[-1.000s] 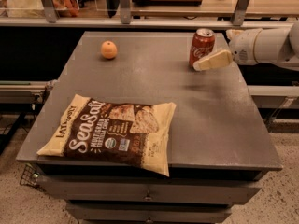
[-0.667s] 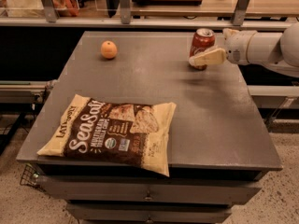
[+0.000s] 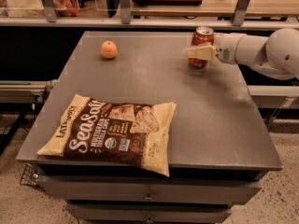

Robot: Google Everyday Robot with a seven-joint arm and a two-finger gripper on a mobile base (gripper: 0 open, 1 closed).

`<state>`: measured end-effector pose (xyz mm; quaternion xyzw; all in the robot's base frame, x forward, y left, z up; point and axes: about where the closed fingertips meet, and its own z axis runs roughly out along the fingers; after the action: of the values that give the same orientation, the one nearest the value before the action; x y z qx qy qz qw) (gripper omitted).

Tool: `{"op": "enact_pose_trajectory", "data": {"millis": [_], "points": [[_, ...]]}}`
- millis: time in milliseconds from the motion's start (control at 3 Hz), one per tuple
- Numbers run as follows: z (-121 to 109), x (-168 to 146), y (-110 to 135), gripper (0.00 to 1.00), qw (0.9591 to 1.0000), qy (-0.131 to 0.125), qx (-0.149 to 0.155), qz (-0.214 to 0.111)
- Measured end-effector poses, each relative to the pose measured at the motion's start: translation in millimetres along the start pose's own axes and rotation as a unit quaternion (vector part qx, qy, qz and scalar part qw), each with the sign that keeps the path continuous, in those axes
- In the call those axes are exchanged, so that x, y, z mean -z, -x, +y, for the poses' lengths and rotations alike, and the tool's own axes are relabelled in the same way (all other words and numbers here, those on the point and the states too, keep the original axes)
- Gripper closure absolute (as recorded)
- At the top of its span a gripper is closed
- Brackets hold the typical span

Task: Move coke can near orange

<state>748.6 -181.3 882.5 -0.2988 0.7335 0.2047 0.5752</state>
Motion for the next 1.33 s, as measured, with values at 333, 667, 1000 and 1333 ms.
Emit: {"op": "enact_pose_trajectory", "data": {"millis": [333, 667, 1000, 1333], "points": [[-9, -3, 2, 0.45, 1.0000, -0.004, -0.002, -0.007], [-21, 1, 20, 0.69, 0.9998, -0.013, 0.011, -0.009], [-19, -1, 19, 0.91, 0.9998, -0.011, 0.011, -0.010], [-18, -3, 19, 1.00, 0.9999, -0.010, 0.011, -0.010]]}}
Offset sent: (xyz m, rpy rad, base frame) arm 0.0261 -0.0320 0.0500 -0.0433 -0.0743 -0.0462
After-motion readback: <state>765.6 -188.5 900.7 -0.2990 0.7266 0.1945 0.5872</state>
